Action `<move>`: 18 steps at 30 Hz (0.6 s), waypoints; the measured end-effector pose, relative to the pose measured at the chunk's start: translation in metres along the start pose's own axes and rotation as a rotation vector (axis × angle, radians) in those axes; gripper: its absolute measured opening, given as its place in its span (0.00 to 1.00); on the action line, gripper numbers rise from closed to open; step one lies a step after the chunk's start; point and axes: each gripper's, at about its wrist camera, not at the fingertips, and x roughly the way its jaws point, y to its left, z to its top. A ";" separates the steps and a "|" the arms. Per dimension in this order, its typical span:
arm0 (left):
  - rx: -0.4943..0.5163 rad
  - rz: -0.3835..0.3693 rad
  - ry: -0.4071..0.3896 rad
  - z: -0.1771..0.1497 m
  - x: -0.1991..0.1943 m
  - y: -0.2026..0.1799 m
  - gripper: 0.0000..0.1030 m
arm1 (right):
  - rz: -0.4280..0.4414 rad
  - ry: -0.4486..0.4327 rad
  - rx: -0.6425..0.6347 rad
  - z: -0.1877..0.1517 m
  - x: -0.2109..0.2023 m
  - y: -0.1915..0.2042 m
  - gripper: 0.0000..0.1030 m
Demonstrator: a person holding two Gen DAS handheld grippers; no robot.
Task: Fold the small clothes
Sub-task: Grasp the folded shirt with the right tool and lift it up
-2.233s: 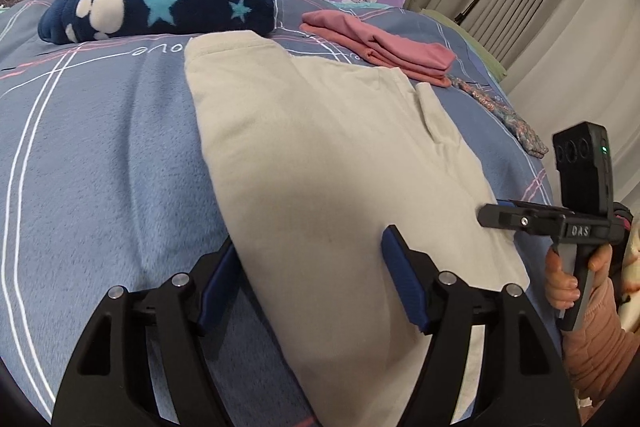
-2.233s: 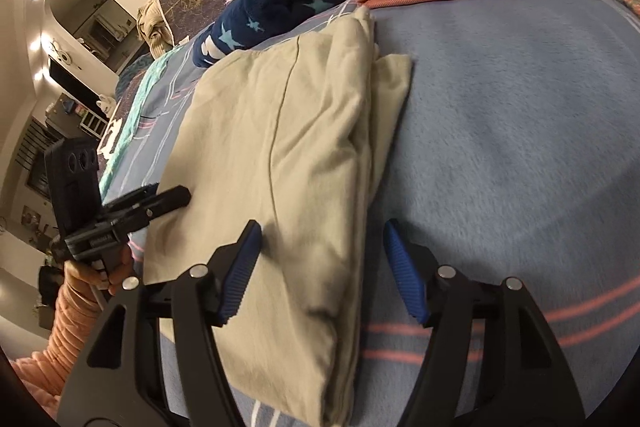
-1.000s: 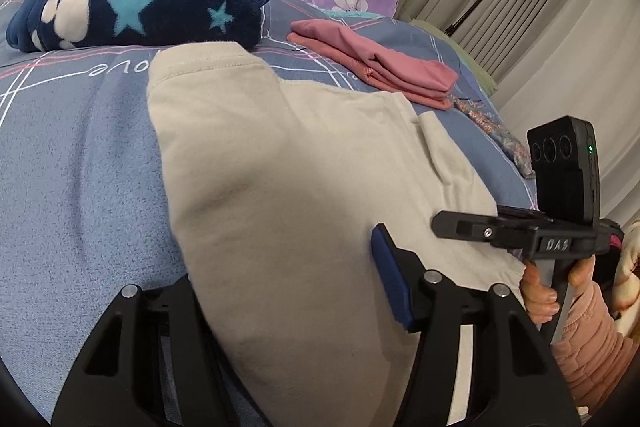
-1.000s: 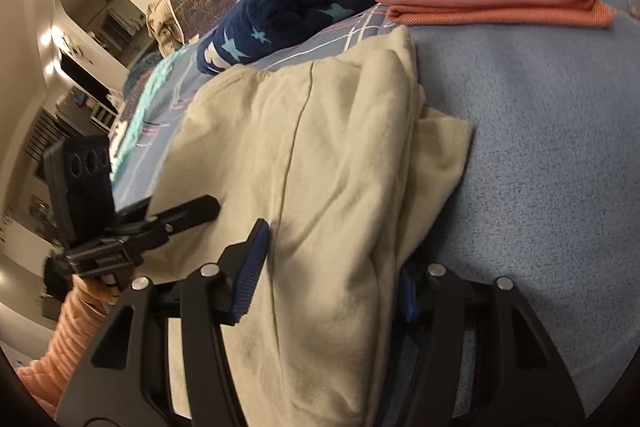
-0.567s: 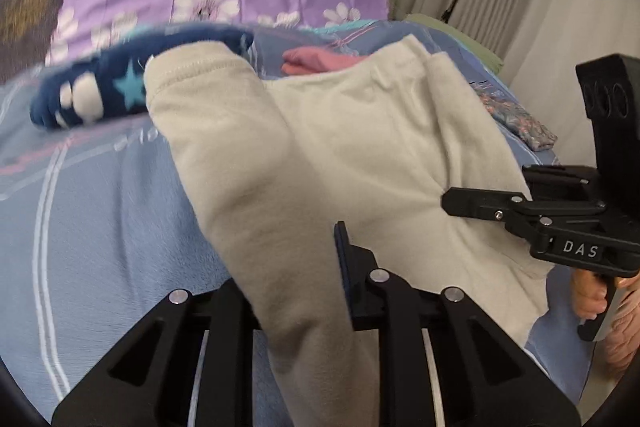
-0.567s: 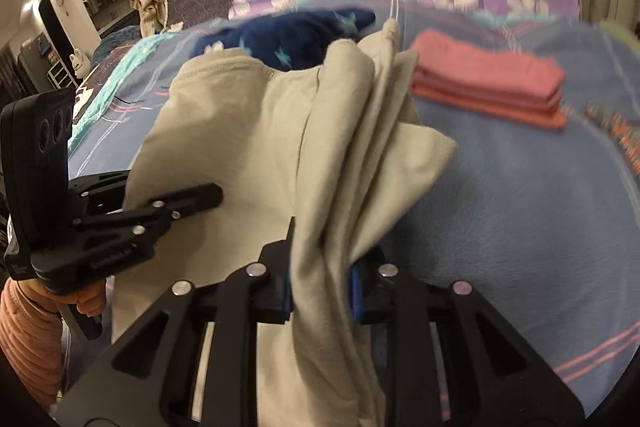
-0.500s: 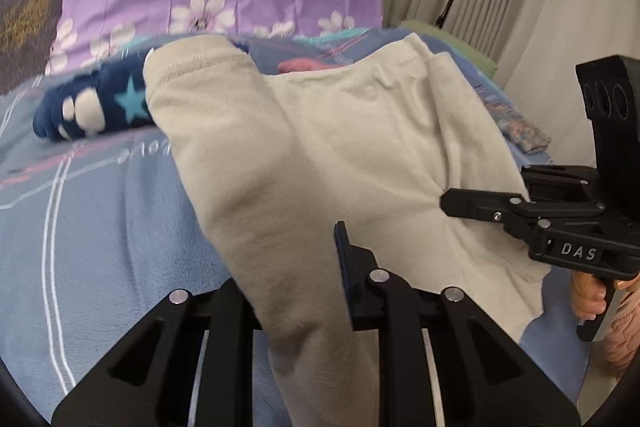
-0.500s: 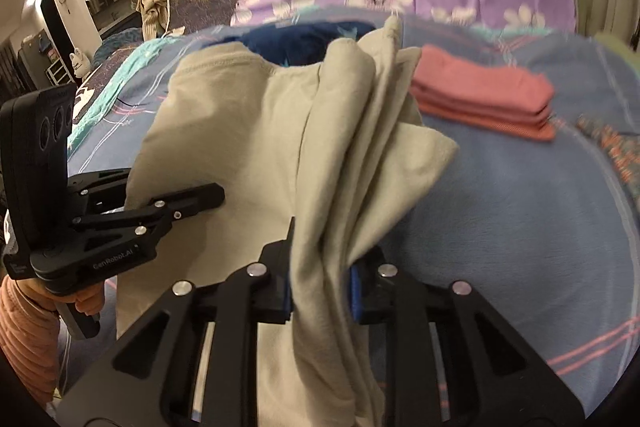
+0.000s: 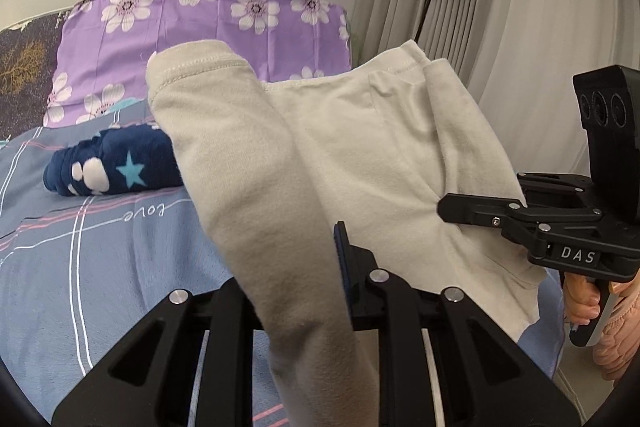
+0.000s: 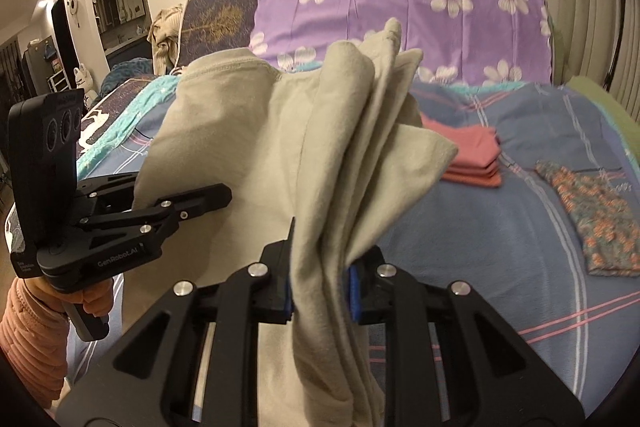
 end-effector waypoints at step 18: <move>0.133 0.032 -0.069 0.080 -0.013 -0.046 0.18 | -0.012 -0.174 -0.026 0.043 -0.053 -0.028 0.19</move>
